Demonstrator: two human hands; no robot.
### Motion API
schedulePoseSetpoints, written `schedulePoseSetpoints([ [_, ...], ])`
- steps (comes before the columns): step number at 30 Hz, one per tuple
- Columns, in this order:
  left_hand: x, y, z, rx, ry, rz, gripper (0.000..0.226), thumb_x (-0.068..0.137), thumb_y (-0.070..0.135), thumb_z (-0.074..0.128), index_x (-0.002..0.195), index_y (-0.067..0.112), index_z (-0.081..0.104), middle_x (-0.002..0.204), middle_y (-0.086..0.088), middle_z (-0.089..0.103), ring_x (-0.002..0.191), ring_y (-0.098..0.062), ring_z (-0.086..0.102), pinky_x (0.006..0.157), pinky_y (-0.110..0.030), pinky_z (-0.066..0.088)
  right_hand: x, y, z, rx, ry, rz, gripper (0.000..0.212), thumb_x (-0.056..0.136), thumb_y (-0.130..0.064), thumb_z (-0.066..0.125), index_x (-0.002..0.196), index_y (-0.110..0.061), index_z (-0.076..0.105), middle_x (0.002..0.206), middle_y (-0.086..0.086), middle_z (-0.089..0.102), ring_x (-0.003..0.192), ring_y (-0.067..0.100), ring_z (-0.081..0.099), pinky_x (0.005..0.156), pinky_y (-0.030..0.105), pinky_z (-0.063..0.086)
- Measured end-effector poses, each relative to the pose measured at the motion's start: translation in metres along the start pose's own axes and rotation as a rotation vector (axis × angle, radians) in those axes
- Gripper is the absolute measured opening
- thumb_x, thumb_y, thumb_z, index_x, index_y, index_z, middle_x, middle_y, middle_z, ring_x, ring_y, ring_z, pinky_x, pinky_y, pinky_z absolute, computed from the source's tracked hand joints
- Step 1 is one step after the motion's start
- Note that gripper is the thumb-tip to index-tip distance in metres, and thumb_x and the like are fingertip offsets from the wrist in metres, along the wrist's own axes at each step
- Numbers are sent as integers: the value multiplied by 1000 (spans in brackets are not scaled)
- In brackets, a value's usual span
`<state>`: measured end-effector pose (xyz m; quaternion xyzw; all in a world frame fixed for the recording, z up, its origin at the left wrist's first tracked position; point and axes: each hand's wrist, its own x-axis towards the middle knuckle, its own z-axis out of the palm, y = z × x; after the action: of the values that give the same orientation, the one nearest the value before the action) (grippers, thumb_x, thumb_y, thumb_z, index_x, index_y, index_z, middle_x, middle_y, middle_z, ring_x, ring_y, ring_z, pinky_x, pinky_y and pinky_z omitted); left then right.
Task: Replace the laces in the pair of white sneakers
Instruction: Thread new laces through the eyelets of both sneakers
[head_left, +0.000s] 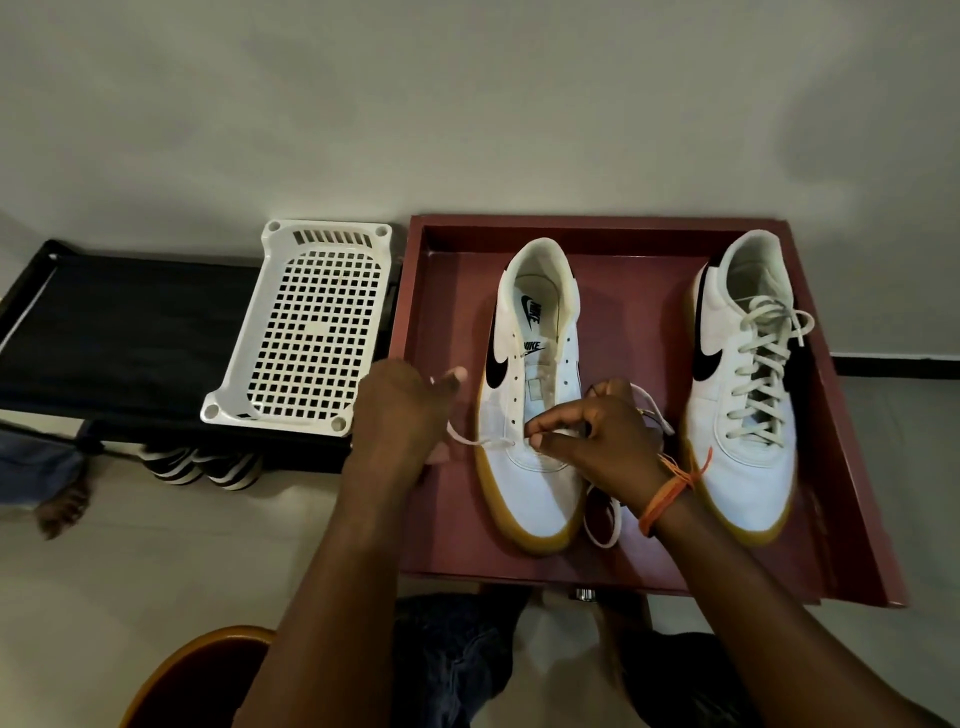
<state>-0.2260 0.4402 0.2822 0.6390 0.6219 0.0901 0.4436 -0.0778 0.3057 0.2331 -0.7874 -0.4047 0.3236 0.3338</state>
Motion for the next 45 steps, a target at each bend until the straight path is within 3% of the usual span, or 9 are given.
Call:
schedulePoseSetpoints([
  [3,-16,13,5,66,-29,39,54,88,48,68,77,-2,51,61,-12,67,45,-10,65,44,-20,51,1,-1,-2,-21,-9,7,21,77,-31,79,81,-50,70,93,-5,43,96,13,33,73,7,28],
  [7,-35,10,23,26,-425,-178,54,84,43,74,97,-7,60,56,-10,69,42,-21,65,36,-22,47,0,-1,-3,-70,-23,16,15,80,-37,77,93,-42,74,94,-6,35,101,14,37,73,10,33],
  [11,-32,4,33,-38,-265,-69,29,84,16,78,91,-5,61,76,-21,70,50,-24,67,47,-33,57,-3,-4,-4,-267,12,-46,35,80,-49,73,114,-43,69,96,-6,30,96,14,41,85,33,45],
  [16,-23,4,35,-131,-235,-28,20,90,-4,60,71,2,58,79,-12,73,52,-22,68,53,-35,57,-10,-10,-18,-444,-47,-158,38,85,-54,64,123,-48,62,100,-6,33,93,12,44,76,23,31],
  [24,11,19,-1,-252,357,407,16,96,20,62,85,9,67,67,6,69,57,-9,68,66,-37,59,-10,-6,-32,-426,-137,-192,45,74,-64,69,116,-49,66,99,-13,31,95,8,45,94,27,39],
  [28,9,8,5,-116,18,105,44,89,42,69,72,2,64,59,-14,68,49,-26,68,56,-47,61,-10,-6,-30,-382,-115,-190,48,72,-72,64,114,-48,68,94,-20,28,93,7,43,85,23,39],
  [32,-10,11,19,68,-381,-66,50,82,46,76,82,-3,67,64,-13,70,49,-22,67,44,-28,55,-7,-2,-25,-381,-74,-194,45,73,-72,62,110,-47,69,91,-20,30,83,0,41,68,9,30],
  [40,-20,13,26,28,-371,-90,36,80,14,81,95,-10,59,75,-24,69,52,-30,67,50,-34,57,-8,-3,-24,-356,-70,-187,40,76,-64,66,111,-47,70,90,-17,29,82,-1,40,63,7,27],
  [45,-13,13,35,-18,-366,-176,26,93,4,63,68,-1,57,59,-12,62,45,-20,59,45,-23,50,-8,-6,-23,-377,-74,-156,43,74,-64,69,111,-42,71,93,-12,31,86,7,43,65,5,26],
])
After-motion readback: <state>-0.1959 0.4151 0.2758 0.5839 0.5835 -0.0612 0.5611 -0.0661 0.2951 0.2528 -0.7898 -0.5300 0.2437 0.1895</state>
